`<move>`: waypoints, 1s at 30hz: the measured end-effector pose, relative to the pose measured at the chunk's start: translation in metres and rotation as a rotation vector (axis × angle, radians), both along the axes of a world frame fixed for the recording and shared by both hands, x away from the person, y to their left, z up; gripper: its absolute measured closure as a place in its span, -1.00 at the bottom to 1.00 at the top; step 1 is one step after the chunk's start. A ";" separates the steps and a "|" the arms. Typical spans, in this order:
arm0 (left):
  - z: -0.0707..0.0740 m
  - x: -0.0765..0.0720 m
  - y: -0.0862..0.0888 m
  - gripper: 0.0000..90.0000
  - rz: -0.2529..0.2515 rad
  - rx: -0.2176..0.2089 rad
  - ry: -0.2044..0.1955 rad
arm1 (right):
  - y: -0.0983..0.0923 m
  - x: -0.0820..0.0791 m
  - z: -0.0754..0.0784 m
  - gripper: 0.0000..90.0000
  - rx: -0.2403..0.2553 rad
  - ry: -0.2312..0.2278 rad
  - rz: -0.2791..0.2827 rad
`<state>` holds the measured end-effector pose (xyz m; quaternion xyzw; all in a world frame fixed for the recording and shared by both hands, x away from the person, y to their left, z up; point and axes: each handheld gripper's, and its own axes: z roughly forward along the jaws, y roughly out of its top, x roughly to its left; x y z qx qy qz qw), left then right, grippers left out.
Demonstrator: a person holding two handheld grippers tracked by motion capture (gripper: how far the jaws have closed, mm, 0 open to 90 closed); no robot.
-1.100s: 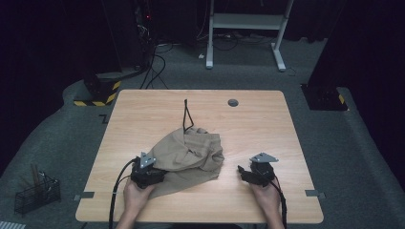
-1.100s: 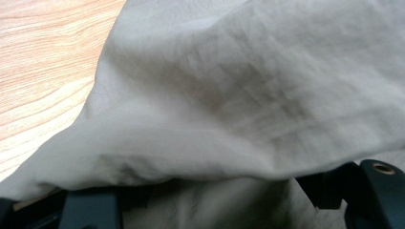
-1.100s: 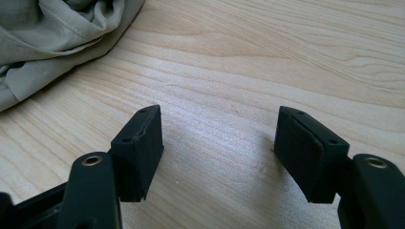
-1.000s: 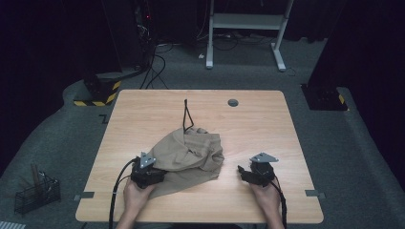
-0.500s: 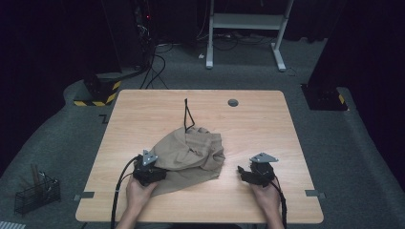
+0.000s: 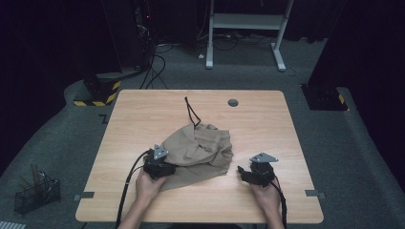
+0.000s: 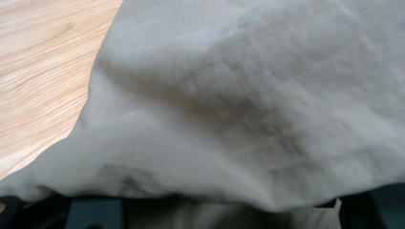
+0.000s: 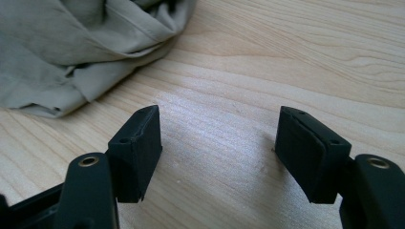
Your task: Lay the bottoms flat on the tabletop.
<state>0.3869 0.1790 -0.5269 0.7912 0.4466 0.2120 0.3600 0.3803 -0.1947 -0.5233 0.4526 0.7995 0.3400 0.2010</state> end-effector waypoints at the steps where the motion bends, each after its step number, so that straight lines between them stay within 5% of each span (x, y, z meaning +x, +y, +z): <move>1: 0.000 0.000 0.000 -0.21 0.000 0.000 0.000 | 0.000 0.000 0.000 -0.27 0.000 0.000 0.000; 12: 0.001 0.011 -0.036 -0.19 -0.099 0.038 -0.035 | 0.001 0.000 0.000 -0.32 -0.001 0.004 0.031; 20: 0.001 0.016 -0.048 -0.19 -0.127 0.010 -0.013 | 0.005 -0.002 0.005 -0.28 -0.007 0.044 0.034; 24: 0.001 0.016 -0.050 -0.19 -0.136 0.006 -0.008 | 0.010 -0.006 0.018 -0.30 0.060 -0.019 0.037; 27: 0.001 0.016 -0.049 -0.19 -0.137 -0.006 0.004 | 0.022 0.001 0.025 -0.33 0.032 -0.077 0.058; 30: 0.001 0.016 -0.049 -0.23 -0.130 0.004 0.000 | 0.032 0.015 0.022 -0.36 0.020 -0.087 0.063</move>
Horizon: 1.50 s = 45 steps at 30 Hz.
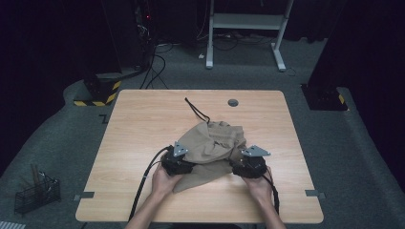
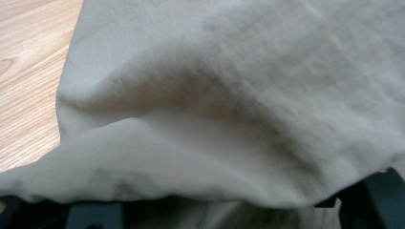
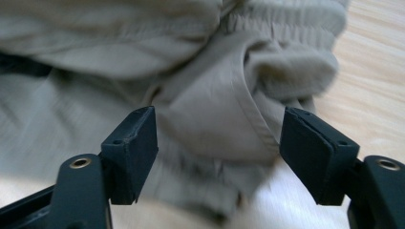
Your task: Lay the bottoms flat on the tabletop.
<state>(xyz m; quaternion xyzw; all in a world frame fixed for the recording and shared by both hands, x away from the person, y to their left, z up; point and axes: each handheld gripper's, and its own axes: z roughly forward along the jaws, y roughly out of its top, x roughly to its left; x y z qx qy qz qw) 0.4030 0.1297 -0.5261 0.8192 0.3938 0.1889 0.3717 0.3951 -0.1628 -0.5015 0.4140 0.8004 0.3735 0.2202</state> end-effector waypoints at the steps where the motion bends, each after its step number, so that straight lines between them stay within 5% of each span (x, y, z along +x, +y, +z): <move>1: 0.000 0.000 0.000 -0.24 0.002 -0.002 0.002 | 0.004 0.004 -0.003 -0.36 -0.008 0.003 -0.008; 5: 0.000 -0.003 0.001 -0.27 0.001 -0.002 0.004 | 0.017 0.013 -0.020 -0.40 -0.083 0.066 -0.014; 12: 0.002 -0.031 -0.006 -0.33 -0.034 0.009 0.017 | 0.016 0.014 -0.022 -0.38 -0.056 0.058 -0.018; 17: 0.008 -0.046 -0.010 -0.32 -0.077 -0.033 0.056 | 0.016 0.013 -0.022 -0.38 -0.059 0.055 -0.019; 22: 0.028 -0.059 -0.015 -0.29 -0.114 -0.068 0.033 | 0.016 0.012 -0.022 -0.38 -0.064 0.050 -0.020; 30: 0.062 -0.068 -0.013 -0.29 -0.108 -0.108 -0.029 | 0.016 0.012 -0.022 -0.38 -0.064 0.049 -0.020; 36: 0.069 -0.064 -0.015 -0.29 -0.111 -0.122 -0.037 | 0.016 0.011 -0.022 -0.38 -0.063 0.049 -0.023; 41: 0.067 -0.051 -0.024 -0.34 -0.107 -0.069 -0.047 | 0.016 0.011 -0.022 -0.38 -0.065 0.048 -0.024; 45: 0.058 -0.033 -0.028 -0.38 -0.114 -0.043 -0.016 | 0.016 0.011 -0.022 -0.38 -0.065 0.048 -0.024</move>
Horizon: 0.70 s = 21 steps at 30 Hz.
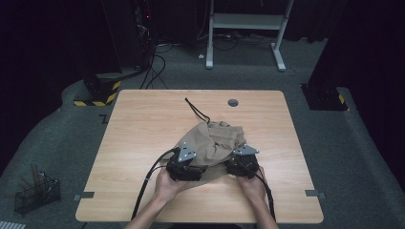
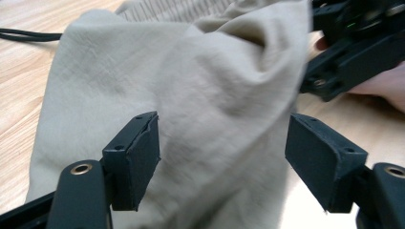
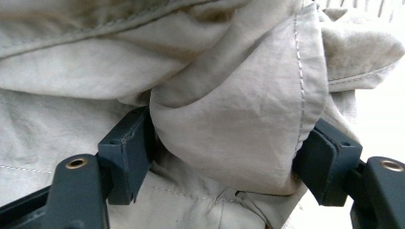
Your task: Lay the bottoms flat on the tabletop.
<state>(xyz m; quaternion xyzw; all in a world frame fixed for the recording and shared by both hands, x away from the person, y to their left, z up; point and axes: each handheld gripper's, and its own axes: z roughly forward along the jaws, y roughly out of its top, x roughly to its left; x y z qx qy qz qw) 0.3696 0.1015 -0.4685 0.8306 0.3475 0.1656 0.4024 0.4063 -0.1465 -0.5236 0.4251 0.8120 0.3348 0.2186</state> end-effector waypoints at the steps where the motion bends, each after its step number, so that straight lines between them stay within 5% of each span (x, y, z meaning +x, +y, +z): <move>1: -0.003 0.004 0.001 -0.38 0.002 0.000 0.015 | 0.000 0.000 0.000 -0.38 0.000 0.000 -0.001; 6: -0.012 0.010 -0.002 -0.29 -0.014 0.050 -0.001 | 0.000 0.000 0.000 -0.38 0.000 0.000 -0.001; 11: -0.020 0.014 -0.007 0.27 -0.077 0.103 0.007 | 0.000 0.000 0.000 -0.38 0.000 0.001 -0.001; 16: -0.024 0.018 -0.004 0.88 -0.082 0.130 0.030 | 0.000 0.000 0.000 -0.38 0.001 0.001 -0.001; 21: -0.019 0.020 0.004 0.99 -0.077 0.114 0.031 | 0.000 0.000 0.000 -0.38 0.000 0.000 0.000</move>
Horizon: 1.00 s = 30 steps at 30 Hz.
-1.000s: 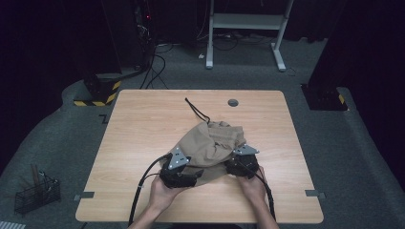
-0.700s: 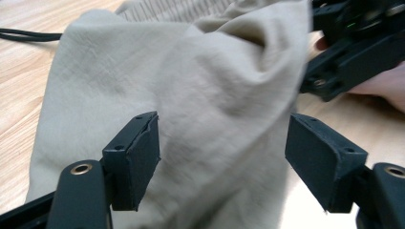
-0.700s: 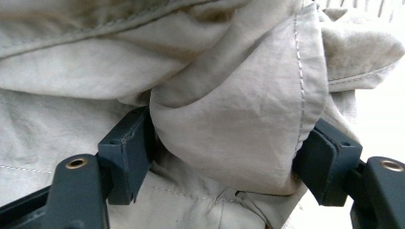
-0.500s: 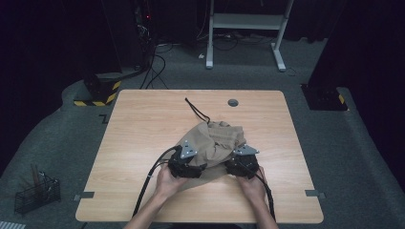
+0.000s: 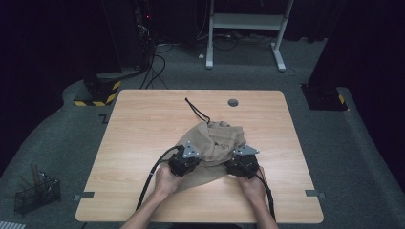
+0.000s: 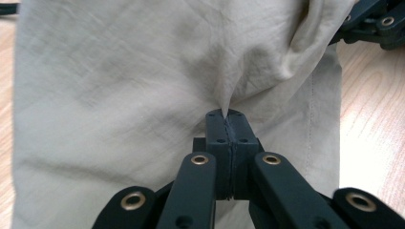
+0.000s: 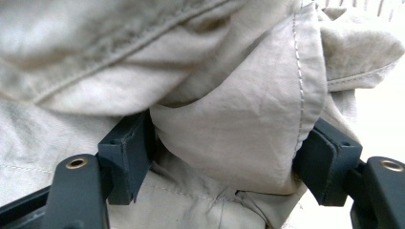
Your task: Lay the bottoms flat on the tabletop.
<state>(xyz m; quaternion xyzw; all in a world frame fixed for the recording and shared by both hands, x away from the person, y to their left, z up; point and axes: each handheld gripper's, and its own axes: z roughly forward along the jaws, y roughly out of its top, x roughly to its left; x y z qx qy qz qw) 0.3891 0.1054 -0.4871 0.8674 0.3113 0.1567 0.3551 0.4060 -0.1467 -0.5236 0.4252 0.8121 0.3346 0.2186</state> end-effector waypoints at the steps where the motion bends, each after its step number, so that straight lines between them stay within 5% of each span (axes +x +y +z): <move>1: 0.001 0.000 0.002 0.99 0.004 -0.005 -0.003 | 0.000 0.000 0.000 -0.38 0.000 0.000 0.000; 8: 0.011 0.006 0.017 1.00 0.046 -0.078 -0.008 | 0.000 0.000 0.000 -0.38 0.001 0.001 0.000; 13: 0.023 0.019 0.045 1.00 0.151 -0.133 -0.019 | 0.000 0.000 0.000 -0.37 0.001 0.002 0.001; 18: 0.019 0.033 0.072 1.00 0.272 -0.109 0.003 | 0.000 -0.001 0.000 -0.36 0.004 0.002 0.004; 21: 0.003 0.047 0.101 1.00 0.398 -0.063 0.074 | 0.000 -0.001 0.000 -0.36 0.006 0.003 0.004; 24: -0.005 0.048 0.111 0.97 0.433 -0.040 0.107 | 0.000 0.000 0.000 -0.36 0.006 0.004 0.005; 27: -0.010 0.041 0.115 0.47 0.425 -0.052 0.120 | 0.000 -0.001 0.000 -0.36 0.006 0.004 0.004; 30: -0.006 0.022 0.111 -0.13 0.333 -0.044 0.047 | 0.000 -0.001 0.000 -0.36 0.006 0.004 0.004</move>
